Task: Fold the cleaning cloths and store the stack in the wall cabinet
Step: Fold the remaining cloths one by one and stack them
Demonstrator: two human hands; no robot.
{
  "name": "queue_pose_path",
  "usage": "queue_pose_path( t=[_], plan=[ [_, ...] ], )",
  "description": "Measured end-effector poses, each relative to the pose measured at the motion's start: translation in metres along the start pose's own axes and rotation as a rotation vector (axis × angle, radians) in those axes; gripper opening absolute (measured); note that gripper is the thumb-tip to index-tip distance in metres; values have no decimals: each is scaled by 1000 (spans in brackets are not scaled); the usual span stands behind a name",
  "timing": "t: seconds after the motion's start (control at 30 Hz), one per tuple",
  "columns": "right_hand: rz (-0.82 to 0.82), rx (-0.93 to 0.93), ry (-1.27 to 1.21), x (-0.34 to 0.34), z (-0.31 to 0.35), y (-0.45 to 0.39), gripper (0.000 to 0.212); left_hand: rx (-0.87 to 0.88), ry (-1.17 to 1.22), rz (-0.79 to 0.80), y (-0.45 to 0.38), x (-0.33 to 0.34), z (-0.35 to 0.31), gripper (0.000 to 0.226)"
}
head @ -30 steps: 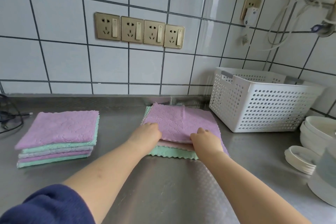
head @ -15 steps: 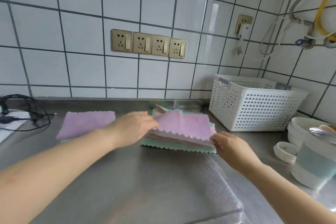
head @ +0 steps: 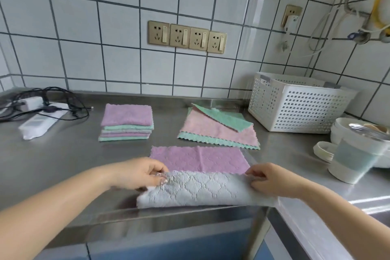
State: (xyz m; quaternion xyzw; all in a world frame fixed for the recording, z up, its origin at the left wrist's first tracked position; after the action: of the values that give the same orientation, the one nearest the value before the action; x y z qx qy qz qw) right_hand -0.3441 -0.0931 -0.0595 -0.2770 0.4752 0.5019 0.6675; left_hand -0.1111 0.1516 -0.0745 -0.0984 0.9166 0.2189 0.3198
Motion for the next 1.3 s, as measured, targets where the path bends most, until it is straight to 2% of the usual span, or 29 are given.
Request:
queue_pose_path(
  t=[0.07, 0.13, 0.2, 0.3, 0.47, 0.57, 0.67, 0.77, 1.03, 1.1, 1.13, 1.23, 1.3],
  plan=[
    [191, 32, -104, 0, 2, 7, 11, -99, 58, 196, 12, 0, 0, 8],
    [251, 68, -199, 2, 1, 10, 6, -167, 21, 215, 17, -1, 3, 13],
    [176, 107, -196, 3, -3, 6, 12, -211, 6, 126, 15, -5, 7, 18],
    [-16, 127, -146, 0, -8, -6, 20, -196, 59, -42, 6, -11, 9, 4],
    [-225, 138, -116, 1, -9, -28, 21, -226, 219, -253, -14, -19, 12, 24],
    [-306, 159, -89, 5, -11, -40, 18, -212, 139, -411, -24, -22, 15, 22],
    [-346, 162, -14, 6, -10, -51, 23, -222, 44, -527, -33, -26, 17, 25],
    [-341, 164, 51, 6, -10, -61, 30, -221, -2, -579, -41, -27, 18, 29],
    [-327, 217, 161, 9, -21, -83, 27, -219, -124, -606, -55, -27, 18, 32],
    [-399, 212, 208, 10, -21, -84, 24, -250, -265, -643, -55, -30, 18, 42],
    [-451, 193, 245, 9, -19, -82, 30, -260, -377, -694, -54, -31, 17, 46],
    [-528, 71, 310, 11, 3, -77, 43, -157, -537, -832, -49, -22, 3, 48],
    [-426, -15, 305, 21, 32, -77, 46, -35, -529, -761, -51, -1, -18, 44]
  ],
)
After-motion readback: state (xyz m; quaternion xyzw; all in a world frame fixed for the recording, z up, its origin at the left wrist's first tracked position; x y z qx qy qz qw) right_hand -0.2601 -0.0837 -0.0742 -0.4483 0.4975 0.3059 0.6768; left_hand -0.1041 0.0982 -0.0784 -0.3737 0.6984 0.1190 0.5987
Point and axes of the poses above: each hand's wrist, its own y-axis away from the middle knuckle, its own x-axis out of the palm, z = x × y, the point moved 1 cm from there along -y, towards the middle knuckle, and after that the axes turned 10 degrees about -x, right-handed, at the moved point
